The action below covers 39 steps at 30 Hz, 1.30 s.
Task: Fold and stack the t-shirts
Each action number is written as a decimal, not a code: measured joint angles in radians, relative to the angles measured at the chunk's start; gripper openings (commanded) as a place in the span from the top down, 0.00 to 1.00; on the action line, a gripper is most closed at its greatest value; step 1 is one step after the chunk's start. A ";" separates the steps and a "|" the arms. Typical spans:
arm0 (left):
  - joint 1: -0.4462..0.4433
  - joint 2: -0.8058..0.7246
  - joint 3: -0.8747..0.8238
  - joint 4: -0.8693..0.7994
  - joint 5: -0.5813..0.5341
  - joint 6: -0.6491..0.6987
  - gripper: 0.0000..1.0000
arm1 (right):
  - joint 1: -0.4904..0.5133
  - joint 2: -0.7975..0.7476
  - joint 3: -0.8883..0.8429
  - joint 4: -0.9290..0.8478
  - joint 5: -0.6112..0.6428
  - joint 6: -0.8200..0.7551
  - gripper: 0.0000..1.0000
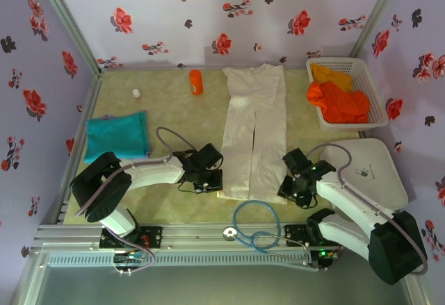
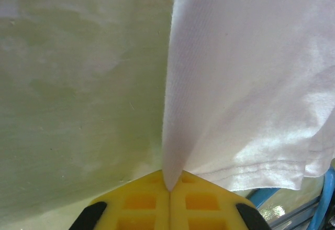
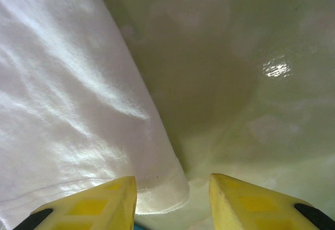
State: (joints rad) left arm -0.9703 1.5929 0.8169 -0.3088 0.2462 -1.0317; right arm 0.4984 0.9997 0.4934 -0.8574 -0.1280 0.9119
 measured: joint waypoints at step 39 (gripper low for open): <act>0.127 -0.055 0.317 -0.096 0.111 0.104 1.00 | -0.135 0.065 0.380 -0.098 0.085 -0.102 1.00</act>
State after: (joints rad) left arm -0.8429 1.5379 1.1343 -0.4046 0.3576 -0.9279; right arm 0.3637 1.0645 0.8730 -0.9558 -0.0429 0.8101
